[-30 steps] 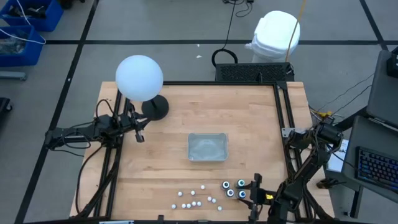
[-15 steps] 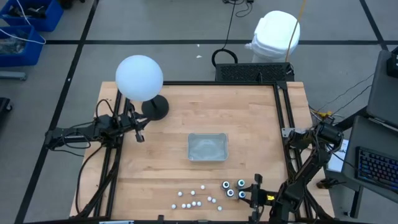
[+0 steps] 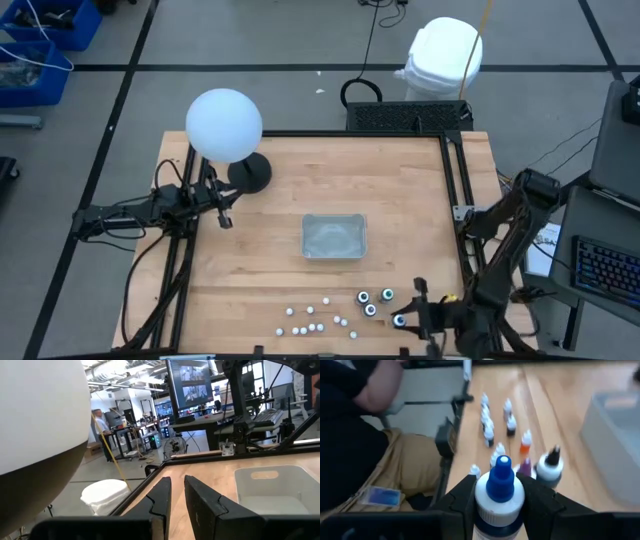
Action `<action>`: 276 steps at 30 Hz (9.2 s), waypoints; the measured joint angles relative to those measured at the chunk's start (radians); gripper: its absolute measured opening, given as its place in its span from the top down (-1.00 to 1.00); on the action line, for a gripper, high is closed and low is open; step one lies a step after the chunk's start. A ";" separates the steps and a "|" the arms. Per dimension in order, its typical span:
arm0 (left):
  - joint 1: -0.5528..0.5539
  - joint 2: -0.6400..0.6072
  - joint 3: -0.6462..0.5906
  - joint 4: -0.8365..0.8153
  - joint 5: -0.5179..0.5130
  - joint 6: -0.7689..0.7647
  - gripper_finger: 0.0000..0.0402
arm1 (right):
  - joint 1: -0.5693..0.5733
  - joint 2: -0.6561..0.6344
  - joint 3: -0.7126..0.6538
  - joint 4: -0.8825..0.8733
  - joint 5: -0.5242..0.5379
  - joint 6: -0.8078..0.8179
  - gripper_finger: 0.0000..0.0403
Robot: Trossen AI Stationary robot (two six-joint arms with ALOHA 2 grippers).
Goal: Pick & Place food coloring
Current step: Put the large blue food coloring bottle into the gray bin, then put the large green food coloring bottle into the gray bin
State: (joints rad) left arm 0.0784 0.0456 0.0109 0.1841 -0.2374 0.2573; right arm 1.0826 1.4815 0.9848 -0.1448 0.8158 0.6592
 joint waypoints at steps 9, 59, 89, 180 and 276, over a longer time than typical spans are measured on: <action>0.000 0.000 0.000 0.000 -0.103 0.001 0.69 | -0.048 -0.254 0.000 -0.136 0.133 -0.179 0.46; 0.000 0.000 0.000 0.050 -0.206 0.075 0.69 | -0.838 -0.382 -0.339 0.509 -0.384 -0.678 0.46; 0.000 0.000 0.000 0.001 -0.207 0.024 0.69 | -1.020 0.208 0.082 0.562 -0.636 -0.656 0.43; -0.001 0.000 0.000 -0.034 -0.207 -0.051 0.69 | -1.009 0.389 0.087 0.662 -0.579 -0.599 -0.04; 0.000 0.000 0.000 -0.019 0.029 -0.127 0.69 | -0.079 -0.251 -0.444 0.523 -0.001 -0.254 -0.16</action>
State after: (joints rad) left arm 0.0780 0.0456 0.0109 0.1650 -0.2079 0.1304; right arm 1.0035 1.2307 0.5407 0.3784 0.8146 0.4052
